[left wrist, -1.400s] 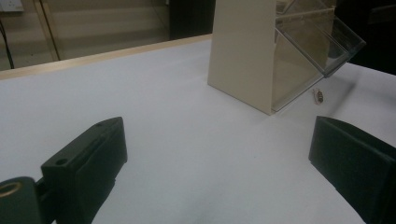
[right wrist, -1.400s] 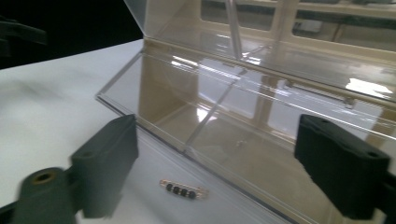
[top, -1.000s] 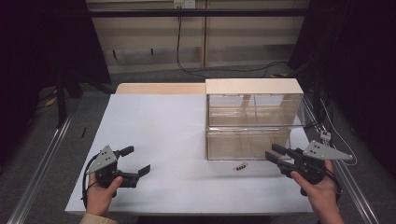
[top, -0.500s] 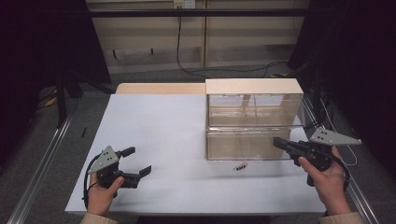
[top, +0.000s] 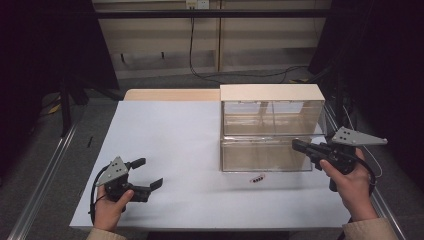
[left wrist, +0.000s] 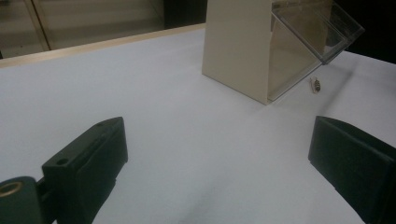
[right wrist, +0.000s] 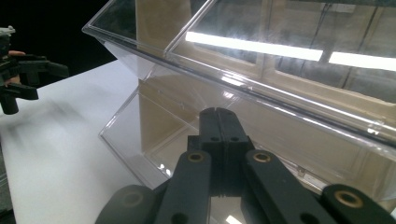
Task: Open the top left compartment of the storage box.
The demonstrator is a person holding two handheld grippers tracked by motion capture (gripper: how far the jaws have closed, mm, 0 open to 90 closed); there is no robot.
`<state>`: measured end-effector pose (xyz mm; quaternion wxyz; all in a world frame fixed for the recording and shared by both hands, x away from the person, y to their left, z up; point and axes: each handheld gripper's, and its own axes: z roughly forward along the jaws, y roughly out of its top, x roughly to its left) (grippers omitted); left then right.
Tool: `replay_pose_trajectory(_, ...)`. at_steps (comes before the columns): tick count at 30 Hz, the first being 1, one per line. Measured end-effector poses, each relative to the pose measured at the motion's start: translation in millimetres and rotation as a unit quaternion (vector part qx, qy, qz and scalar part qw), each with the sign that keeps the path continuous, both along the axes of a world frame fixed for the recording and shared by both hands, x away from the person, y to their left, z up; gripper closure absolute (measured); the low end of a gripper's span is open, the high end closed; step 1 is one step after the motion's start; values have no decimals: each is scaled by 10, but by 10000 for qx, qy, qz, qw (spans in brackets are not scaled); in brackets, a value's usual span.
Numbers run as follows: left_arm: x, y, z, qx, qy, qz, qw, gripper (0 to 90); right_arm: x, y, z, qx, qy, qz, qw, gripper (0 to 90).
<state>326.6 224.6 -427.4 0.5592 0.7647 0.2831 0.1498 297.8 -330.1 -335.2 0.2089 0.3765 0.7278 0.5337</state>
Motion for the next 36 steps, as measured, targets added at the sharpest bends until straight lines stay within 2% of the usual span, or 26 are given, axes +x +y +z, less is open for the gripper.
replay_pose_trajectory(8,2,-2,-3,24,12,-14,10000,44,24,-13,16,3,-17,-49,10000,900)
replay_pose_trajectory(29,7,-26,-16,84,43,-74,9999,44,35,60,63,-44,-157,153,9997,900)
replay_pose_trajectory(32,4,-34,-19,64,83,-76,9999,45,21,82,81,6,-198,207,9996,900)
replay_pose_trajectory(35,9,-34,-21,105,67,-95,9999,45,2,86,154,124,-353,154,9992,900)
replay_pose_trajectory(36,9,-36,-21,112,64,-97,9999,44,8,97,198,66,-351,188,9992,900)
